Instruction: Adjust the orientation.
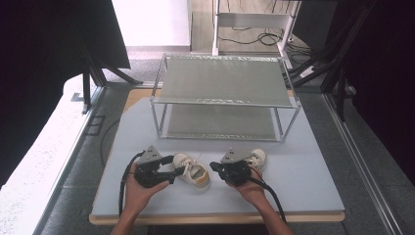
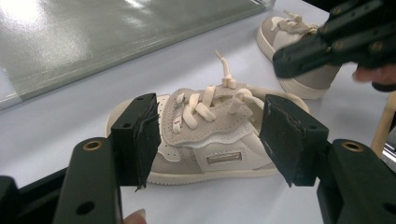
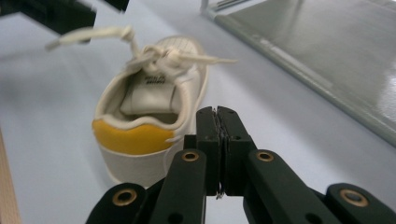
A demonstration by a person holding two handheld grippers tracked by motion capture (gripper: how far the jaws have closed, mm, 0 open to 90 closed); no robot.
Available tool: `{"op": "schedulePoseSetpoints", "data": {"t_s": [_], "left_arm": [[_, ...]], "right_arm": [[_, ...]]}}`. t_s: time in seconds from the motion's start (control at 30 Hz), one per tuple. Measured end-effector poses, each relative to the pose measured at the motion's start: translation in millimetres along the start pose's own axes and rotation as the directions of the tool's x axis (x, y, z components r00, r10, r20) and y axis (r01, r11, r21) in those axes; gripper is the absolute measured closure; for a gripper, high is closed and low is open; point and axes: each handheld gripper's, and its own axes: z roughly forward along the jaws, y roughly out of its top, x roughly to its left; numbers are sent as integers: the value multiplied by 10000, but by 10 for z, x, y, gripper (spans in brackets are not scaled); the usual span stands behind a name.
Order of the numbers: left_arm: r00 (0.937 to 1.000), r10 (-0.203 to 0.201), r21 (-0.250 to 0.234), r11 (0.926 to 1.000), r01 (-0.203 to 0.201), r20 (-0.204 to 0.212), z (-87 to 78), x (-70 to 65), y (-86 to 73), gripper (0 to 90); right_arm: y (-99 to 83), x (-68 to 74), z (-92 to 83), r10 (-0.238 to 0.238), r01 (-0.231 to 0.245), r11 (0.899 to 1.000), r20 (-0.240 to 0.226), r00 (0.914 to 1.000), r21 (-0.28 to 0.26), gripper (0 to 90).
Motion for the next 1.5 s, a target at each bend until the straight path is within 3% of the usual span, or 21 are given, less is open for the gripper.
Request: {"op": "schedulePoseSetpoints", "data": {"t_s": [0.13,0.2,0.63,0.87,1.1,1.5], "left_arm": [[10000,6,-48,10000,-6,18,-10,1,1,372],[10000,0,-34,10000,0,24,-10,3,0,372],[10000,-9,-50,10000,9,20,-22,20,-2,371],[10000,-35,-184,9998,35,-33,-69,42,10,371],[9999,-53,-345,9994,49,-106,-132,77,23,372],[9999,-23,-258,9997,20,-114,-105,77,13,371]], "right_arm": [[-5,108,62,-410,410,9986,14,9992,340,895],[-9,139,81,-576,566,9975,241,9980,416,895],[-57,218,50,-625,622,9962,30,9980,612,899],[-56,351,52,-753,783,9954,-555,9956,544,897],[-35,562,132,-1090,1132,9932,-1275,9858,262,893],[-28,707,235,-1195,1177,9928,-1461,9820,-209,868]]}}
